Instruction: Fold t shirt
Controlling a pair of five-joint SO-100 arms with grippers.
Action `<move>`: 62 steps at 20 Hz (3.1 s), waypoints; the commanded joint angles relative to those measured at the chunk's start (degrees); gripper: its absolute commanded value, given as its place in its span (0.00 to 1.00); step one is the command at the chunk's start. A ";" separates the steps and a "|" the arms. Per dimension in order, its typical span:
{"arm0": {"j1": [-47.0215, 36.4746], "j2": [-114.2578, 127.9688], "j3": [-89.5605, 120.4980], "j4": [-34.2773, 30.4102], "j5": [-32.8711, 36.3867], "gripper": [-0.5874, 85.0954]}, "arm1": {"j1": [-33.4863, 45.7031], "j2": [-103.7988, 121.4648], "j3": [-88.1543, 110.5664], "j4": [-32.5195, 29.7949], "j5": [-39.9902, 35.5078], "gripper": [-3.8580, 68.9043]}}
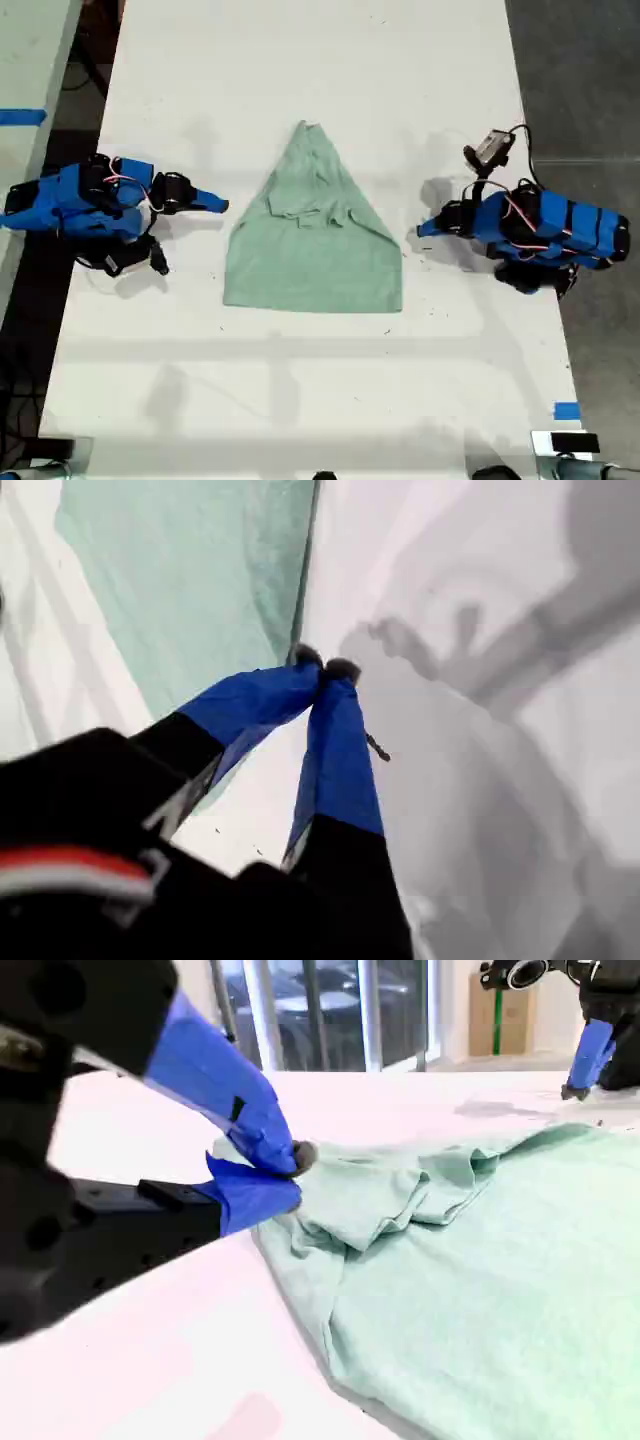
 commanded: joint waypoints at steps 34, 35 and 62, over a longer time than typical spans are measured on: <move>22.76 0.79 1.05 7.38 -2.11 0.12 | -19.16 -90.09 -58.54 -6.68 19.07 0.05; 22.76 0.79 1.05 7.38 -2.11 0.12 | -18.98 -89.91 -62.14 -4.31 17.93 0.05; 22.76 0.79 1.05 7.38 -2.11 0.12 | -8.70 -77.43 -75.76 9.32 3.43 0.05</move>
